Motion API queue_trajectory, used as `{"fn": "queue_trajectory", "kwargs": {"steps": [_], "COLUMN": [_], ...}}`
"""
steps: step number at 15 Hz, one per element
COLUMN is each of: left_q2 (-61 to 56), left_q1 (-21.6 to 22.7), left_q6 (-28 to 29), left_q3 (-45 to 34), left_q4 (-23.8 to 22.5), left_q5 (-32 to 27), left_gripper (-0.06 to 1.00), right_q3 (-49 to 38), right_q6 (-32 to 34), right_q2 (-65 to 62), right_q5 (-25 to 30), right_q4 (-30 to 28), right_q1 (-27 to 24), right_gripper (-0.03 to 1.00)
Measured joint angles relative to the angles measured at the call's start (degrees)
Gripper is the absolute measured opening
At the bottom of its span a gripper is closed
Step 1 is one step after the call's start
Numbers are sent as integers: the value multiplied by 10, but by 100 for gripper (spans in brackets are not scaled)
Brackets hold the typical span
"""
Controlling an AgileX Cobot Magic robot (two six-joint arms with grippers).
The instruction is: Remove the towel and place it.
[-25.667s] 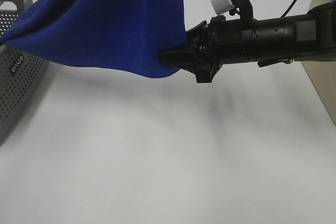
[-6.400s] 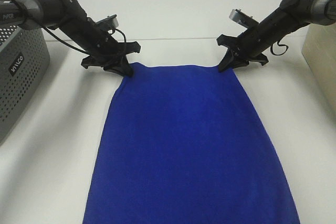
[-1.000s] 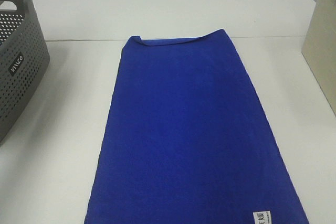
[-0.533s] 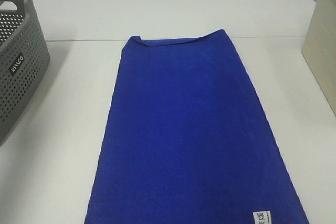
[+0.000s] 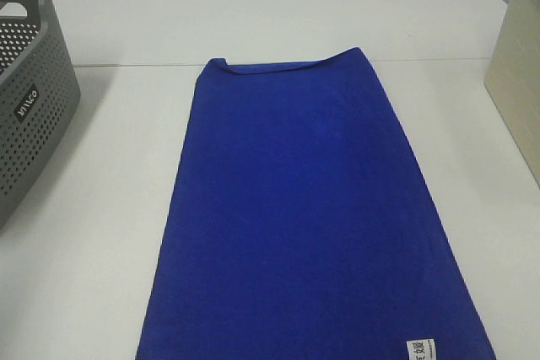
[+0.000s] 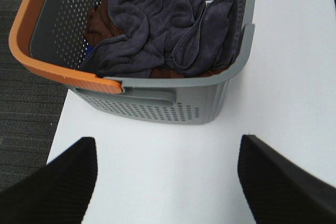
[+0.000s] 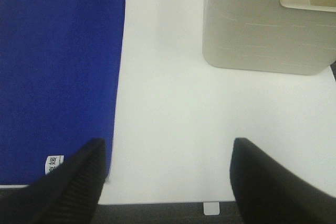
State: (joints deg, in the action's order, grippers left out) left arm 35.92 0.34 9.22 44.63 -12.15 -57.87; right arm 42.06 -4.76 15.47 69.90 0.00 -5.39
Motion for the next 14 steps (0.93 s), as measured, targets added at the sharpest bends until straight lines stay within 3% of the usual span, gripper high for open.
{"fn": "queue_trajectory", "kwargs": {"steps": [4,8,11,14], "left_q2": [-113,-242,-351,-362], "left_q1": [0,0,0,0], "left_q6": [32,36,32,8], "left_q3": [-116,-132,-138,-146], "left_q4": [-1,-1,38,79], "left_q5": [6,5,-54,-52], "left_gripper": [69,69,69,69], "right_q3": [-50,-95,-131,-157], "right_q6": [-4,-4,-4,-2], "right_q2": [-92,-157,-158,-158], "right_q5": [0,1,0,-53], "right_q4": [0,0,0,0], "right_q1": [0,0,0,0], "right_gripper": [67,67,67,67]}}
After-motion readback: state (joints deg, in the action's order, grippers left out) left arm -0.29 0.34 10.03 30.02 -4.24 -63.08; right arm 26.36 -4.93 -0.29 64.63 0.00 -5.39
